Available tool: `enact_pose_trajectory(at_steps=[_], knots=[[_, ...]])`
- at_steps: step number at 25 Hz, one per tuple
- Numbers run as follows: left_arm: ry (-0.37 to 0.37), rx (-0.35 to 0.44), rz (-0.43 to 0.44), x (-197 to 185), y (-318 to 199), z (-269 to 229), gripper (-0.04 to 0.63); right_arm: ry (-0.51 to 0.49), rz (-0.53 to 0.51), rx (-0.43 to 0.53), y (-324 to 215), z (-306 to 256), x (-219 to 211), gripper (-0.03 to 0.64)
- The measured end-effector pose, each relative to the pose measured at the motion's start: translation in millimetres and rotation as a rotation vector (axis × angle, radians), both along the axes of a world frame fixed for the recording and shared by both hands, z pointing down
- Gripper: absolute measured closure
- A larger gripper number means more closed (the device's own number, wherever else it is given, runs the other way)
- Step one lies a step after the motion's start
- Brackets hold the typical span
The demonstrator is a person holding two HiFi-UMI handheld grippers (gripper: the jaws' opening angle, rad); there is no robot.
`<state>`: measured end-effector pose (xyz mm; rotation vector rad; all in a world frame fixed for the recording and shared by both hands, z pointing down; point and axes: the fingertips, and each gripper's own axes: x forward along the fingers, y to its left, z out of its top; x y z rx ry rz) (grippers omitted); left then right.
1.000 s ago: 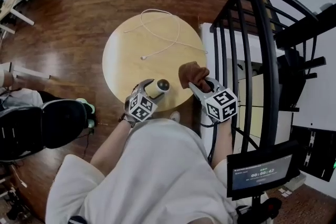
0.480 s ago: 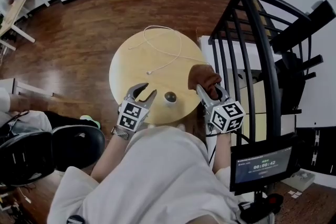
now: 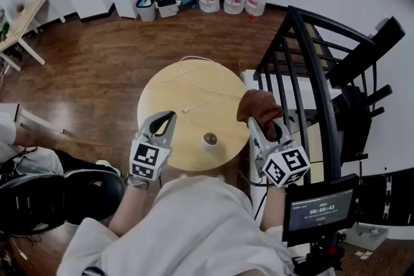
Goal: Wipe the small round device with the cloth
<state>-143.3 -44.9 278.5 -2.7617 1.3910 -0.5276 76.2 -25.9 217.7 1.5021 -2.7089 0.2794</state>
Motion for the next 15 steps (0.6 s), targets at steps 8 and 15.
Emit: enact_pose_trajectory(at_steps=[8, 15], knots=[[0.155, 0.077, -0.021, -9, 8, -42, 0.589, -0.017, 0.005, 0.027, 17, -13, -10, 0.512], [0.138, 0.072, 0.036, -16, 23, -40, 0.588, 0.001, 0.051, 0.009, 38, -9, -22, 0.512]])
